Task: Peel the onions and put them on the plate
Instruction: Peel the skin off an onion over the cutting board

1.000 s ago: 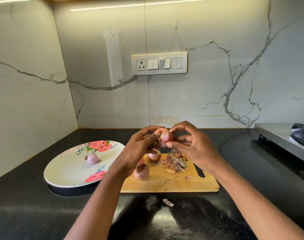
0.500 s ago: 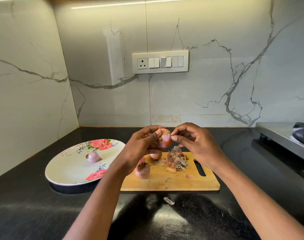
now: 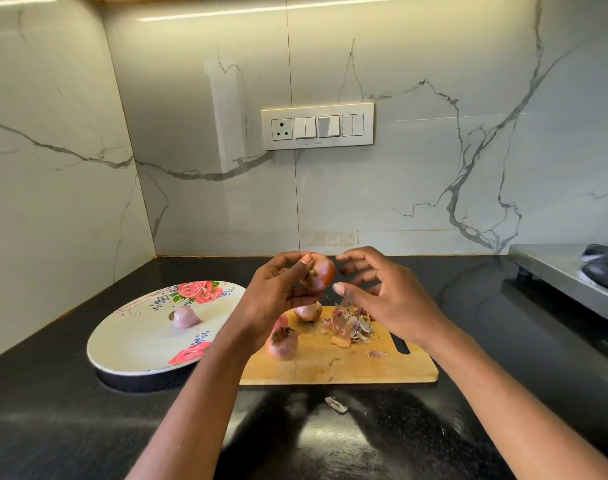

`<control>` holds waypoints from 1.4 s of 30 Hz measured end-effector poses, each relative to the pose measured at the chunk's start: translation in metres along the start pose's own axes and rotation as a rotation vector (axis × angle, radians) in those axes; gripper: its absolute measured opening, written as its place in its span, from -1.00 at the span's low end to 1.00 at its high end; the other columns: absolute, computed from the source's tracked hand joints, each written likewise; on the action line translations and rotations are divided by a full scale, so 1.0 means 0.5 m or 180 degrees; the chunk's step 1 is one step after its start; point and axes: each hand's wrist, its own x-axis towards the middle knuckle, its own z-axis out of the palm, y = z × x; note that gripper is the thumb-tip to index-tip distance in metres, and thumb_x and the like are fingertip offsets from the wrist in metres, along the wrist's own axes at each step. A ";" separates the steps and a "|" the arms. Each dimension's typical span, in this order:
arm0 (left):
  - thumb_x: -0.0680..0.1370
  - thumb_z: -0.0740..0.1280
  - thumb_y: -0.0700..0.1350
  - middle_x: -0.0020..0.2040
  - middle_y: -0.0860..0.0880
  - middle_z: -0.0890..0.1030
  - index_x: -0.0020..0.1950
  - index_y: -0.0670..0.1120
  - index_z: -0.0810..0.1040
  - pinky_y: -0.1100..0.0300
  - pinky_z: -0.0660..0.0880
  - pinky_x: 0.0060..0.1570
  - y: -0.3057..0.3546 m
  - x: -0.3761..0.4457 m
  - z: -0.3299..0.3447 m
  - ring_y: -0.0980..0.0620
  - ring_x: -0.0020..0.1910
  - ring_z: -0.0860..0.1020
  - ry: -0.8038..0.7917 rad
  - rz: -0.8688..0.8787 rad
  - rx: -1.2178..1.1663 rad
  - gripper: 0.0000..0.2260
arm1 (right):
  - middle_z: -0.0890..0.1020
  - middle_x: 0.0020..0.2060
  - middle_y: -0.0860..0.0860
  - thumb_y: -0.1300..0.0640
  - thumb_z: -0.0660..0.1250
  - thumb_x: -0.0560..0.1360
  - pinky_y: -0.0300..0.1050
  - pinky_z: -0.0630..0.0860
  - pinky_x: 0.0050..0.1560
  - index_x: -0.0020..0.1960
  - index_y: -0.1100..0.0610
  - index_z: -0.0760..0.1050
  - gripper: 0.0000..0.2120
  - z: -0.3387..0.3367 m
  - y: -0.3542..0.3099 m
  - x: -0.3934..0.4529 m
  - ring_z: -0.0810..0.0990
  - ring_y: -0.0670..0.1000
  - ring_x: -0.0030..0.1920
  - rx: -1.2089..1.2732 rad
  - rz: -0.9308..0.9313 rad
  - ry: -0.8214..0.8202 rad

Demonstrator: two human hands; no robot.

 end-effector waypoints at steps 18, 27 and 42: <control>0.52 0.34 -0.02 0.00 -0.14 0.72 0.27 -0.19 0.53 0.12 0.65 0.01 0.003 -0.005 0.016 -0.14 0.03 0.71 -0.0222 -0.0036 -0.0317 -0.62 | 0.73 -0.02 -0.07 0.36 0.38 0.55 -0.03 0.69 0.03 0.19 0.02 0.64 -0.67 0.009 0.004 0.004 0.73 -0.10 -0.03 0.0278 -0.0062 0.0312; 0.67 0.27 -0.14 0.06 -0.18 0.66 0.23 -0.19 0.57 0.10 0.65 0.00 0.001 -0.002 0.010 -0.11 -0.02 0.68 -0.0134 -0.0203 -0.0496 -0.80 | 0.70 -0.19 -0.17 0.25 0.40 0.57 -0.34 0.58 -0.12 0.04 -0.01 0.68 -0.81 0.004 0.029 0.008 0.67 -0.22 -0.18 -0.0421 0.0312 0.0146; 0.71 0.19 -0.12 0.14 -0.15 0.69 0.26 -0.13 0.59 0.08 0.63 0.11 -0.004 0.000 0.012 -0.11 0.10 0.69 -0.0116 -0.0141 -0.0057 -0.76 | 0.69 0.08 -0.16 -0.02 0.52 0.48 -0.01 0.66 0.09 0.25 -0.17 0.58 -0.64 0.017 0.004 0.006 0.68 -0.15 0.04 0.0375 0.0158 0.0069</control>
